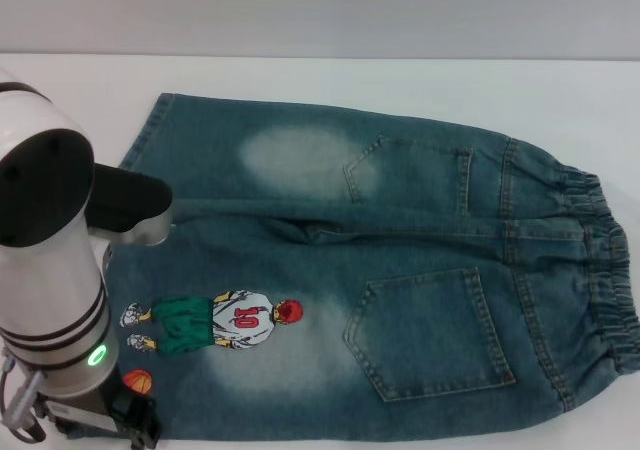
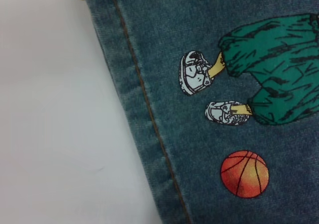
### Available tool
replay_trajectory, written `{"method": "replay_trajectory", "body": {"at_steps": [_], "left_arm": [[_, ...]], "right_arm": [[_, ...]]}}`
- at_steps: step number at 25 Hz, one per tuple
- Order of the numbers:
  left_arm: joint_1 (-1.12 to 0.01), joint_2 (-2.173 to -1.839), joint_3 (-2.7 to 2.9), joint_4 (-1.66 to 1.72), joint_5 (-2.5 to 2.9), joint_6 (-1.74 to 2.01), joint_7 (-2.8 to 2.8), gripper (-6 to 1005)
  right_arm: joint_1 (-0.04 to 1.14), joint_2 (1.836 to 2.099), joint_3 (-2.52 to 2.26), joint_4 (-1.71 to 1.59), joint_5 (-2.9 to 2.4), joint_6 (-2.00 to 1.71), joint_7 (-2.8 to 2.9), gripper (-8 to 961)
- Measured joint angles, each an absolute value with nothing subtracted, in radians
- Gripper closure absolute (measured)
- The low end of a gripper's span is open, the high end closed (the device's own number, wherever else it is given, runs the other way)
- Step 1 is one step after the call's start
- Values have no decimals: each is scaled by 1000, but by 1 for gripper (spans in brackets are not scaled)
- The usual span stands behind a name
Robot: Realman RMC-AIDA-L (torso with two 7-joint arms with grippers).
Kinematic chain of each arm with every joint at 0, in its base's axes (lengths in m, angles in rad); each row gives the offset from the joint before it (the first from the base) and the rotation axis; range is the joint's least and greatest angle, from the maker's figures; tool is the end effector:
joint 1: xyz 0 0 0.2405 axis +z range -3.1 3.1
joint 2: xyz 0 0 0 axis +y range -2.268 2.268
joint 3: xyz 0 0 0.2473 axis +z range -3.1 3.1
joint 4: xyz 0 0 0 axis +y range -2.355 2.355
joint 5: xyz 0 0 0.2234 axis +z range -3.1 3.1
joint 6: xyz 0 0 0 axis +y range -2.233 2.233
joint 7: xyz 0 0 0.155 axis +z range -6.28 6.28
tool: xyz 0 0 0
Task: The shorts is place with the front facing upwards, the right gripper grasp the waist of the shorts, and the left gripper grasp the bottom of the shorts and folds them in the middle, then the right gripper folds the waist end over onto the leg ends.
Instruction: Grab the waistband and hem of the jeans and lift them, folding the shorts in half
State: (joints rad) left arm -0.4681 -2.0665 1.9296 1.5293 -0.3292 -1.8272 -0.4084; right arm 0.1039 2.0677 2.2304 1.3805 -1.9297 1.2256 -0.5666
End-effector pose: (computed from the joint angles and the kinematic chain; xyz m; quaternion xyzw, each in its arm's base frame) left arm -0.1981 0.2679 -0.0431 -0.7002 -0.5555 0.3594 0.2684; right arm 0.3005 0.3230 0.1196 -0.6924 0.5887 0.2660 0.3213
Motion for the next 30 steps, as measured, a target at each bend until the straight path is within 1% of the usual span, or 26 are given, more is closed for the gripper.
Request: {"method": "replay_trajectory", "body": {"at_steps": [12,21,26,29,30], "left_arm": [[-483,-2068,1931,1529,-333,-1830,-406,232],[-520,-2066,1961,1510,-328,-1861,-403,233],[-522,-2065,1947,1508,-331,-1866,-396,347],[-524,-2065,1947,1504,-332,-1867,-394,569],[-523,-2065,1946,1504,-332,-1867,-394,602]], "right_arm": [[105,2068,2230,1381,-1930,1226,-568,202],[106,2068,2231,1383,-1930,1226,-568,203],[106,2068,2236,1381,-1930,1227,-568,203],[106,2068,2237,1381,-1930,1227,-568,203],[106,2068,2237,1381,-1930,1227,-568,202]]}}
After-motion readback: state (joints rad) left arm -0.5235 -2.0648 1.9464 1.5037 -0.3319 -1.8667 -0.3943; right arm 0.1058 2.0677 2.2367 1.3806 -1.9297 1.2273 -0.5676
